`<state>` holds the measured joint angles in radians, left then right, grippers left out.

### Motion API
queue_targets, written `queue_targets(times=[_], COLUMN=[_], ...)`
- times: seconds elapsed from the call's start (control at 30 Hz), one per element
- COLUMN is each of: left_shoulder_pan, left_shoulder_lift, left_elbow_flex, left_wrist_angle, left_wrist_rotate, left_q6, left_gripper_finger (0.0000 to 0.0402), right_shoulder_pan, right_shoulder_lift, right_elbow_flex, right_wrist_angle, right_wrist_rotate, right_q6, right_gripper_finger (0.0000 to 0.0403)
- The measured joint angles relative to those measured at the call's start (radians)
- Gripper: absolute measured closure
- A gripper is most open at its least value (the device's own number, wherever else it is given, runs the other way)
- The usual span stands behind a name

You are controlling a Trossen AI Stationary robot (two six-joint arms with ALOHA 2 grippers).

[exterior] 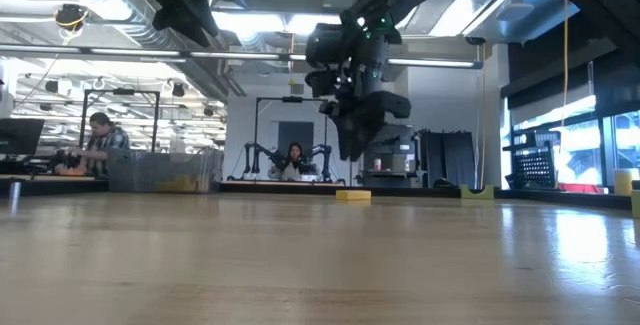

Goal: Sort & place blocks by color
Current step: Put the yellow block into the black bin

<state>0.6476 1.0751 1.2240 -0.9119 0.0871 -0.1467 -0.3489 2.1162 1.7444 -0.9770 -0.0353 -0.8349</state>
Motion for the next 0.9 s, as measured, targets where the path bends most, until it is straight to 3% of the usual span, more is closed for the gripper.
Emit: queue_targets(times=[0.3, 0.9], left_shoulder_pan=[0.000, 0.000], left_shoulder_lift=[0.000, 0.000], left_elbow_flex=[0.000, 0.000], left_wrist_angle=[0.000, 0.000], left_wrist_rotate=[0.000, 0.000], left_q6=[-0.001, -0.001], left_gripper_finger=[0.0227, 0.0227], right_shoulder_pan=[0.000, 0.000], right_shoulder_lift=[0.000, 0.000], right_elbow_flex=[0.054, 0.054], right_wrist_angle=[-0.003, 0.083], right_wrist_rotate=[-0.161, -0.169], right_q6=[-0.016, -0.012], right_gripper_finger=[0.0271, 0.0271])
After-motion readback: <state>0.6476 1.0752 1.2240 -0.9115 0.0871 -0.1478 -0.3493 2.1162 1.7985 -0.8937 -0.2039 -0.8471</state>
